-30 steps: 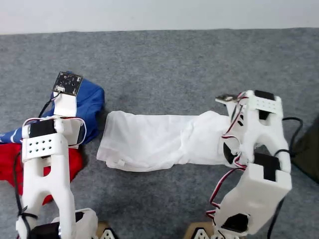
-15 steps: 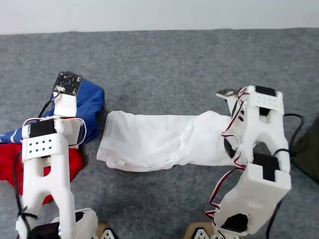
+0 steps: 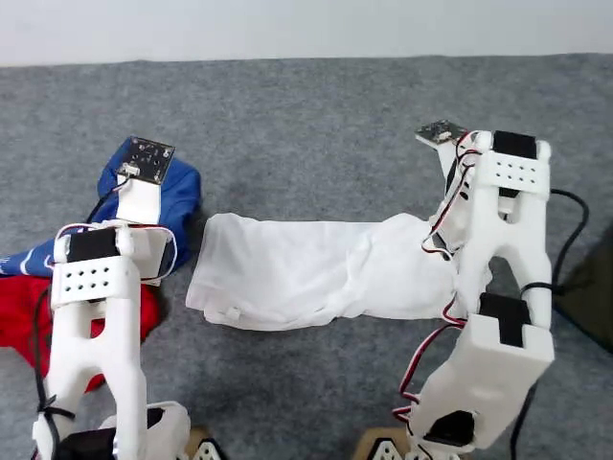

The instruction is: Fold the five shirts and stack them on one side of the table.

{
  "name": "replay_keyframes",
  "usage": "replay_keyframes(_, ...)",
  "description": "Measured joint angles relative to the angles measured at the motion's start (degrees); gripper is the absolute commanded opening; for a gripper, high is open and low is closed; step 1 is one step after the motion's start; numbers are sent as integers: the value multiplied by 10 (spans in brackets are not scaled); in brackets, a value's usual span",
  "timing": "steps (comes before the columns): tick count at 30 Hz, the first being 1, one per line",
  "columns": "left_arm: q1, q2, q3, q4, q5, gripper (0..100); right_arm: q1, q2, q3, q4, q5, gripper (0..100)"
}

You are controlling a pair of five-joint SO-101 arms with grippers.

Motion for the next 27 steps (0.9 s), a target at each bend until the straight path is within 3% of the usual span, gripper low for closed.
replay_keyframes(12, 1, 0, 0, 0, 0, 3, -128, 79, 0, -3, -35, 183)
replay_keyframes(27, -25, 0, 0, 0, 14, 3, -185, 146, -40, 11, -37, 183)
